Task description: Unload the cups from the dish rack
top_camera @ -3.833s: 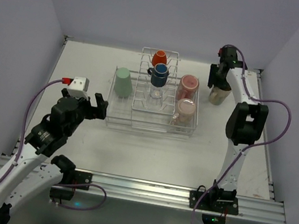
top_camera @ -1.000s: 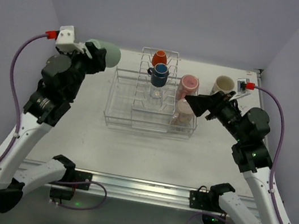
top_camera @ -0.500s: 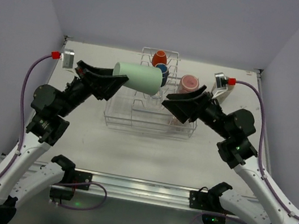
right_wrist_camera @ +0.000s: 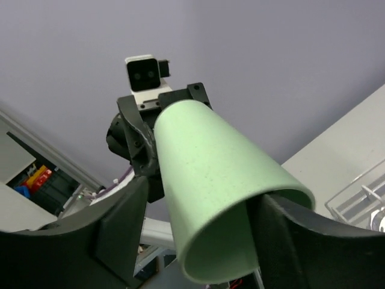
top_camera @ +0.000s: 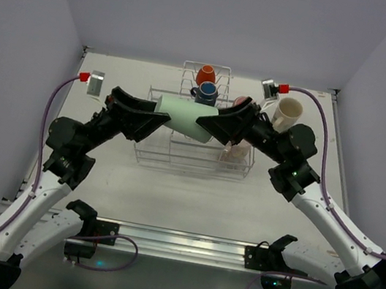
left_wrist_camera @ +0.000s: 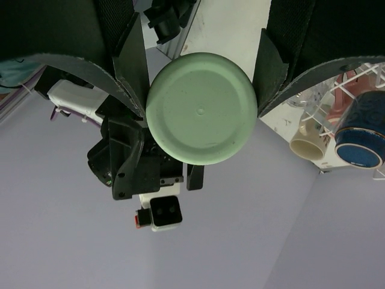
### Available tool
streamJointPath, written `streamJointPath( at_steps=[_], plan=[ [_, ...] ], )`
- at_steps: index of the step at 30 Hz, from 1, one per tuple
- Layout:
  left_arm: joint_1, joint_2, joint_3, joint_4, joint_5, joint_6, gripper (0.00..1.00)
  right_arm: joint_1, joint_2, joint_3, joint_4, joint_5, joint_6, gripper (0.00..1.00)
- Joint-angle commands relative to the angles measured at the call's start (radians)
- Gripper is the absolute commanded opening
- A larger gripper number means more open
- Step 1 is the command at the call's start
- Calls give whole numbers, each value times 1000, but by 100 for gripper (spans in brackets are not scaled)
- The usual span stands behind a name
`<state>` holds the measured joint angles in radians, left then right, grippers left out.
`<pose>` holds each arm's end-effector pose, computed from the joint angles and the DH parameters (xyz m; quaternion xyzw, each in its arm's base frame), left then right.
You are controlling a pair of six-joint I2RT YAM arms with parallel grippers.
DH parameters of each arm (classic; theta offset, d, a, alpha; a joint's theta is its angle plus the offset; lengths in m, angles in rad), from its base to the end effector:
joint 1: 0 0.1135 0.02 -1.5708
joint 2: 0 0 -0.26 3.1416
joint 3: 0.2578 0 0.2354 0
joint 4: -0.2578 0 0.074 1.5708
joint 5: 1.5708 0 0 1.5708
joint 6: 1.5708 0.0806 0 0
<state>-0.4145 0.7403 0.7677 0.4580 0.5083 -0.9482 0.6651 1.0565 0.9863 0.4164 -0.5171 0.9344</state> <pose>0.1505 -0.1091 0.4225 0.0759 0.5389 -0.6229 0.5620 0.1791 0.1911 0.4327 -0.1327 0.5787 0.6698 0.4459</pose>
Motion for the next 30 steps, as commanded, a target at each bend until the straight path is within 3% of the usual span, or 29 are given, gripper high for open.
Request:
streamJointPath(
  at_steps=[1,4,5,7,8,10,12,13,16,19,20,25,30],
  plan=[
    [0,-2,-24,51,35,-29,33,11,39,74,85,-27,6,67],
    [-1,-4,-47,50,32,-21,36,21,62,89,105,-24,21,42],
    [-1,-4,-50,47,33,-11,44,24,60,94,90,-20,20,23],
    [-1,-9,-39,-10,29,21,61,22,47,103,38,37,-8,7],
    [-3,-16,-25,-50,23,49,83,22,22,112,-3,63,-66,1],
    [-1,-25,39,-228,-14,167,100,21,-16,165,-189,158,-180,0],
    [-1,-35,125,-376,-65,328,100,19,-36,250,-408,254,-276,0],
    [-1,-42,145,-524,-129,377,100,21,-42,282,-494,316,-328,0],
    [-1,-96,182,-715,-288,535,100,-22,-61,374,-755,624,-521,0],
    [-1,-176,142,-801,-402,614,100,-108,-75,422,-938,908,-591,0],
    [-1,-218,109,-811,-422,637,100,-201,-69,426,-993,964,-626,0],
    [-1,-352,-46,-815,-559,666,100,-491,-9,379,-1059,941,-652,0],
    [-15,-400,-85,-818,-565,670,100,-620,160,368,-1045,861,-646,0]
  ],
)
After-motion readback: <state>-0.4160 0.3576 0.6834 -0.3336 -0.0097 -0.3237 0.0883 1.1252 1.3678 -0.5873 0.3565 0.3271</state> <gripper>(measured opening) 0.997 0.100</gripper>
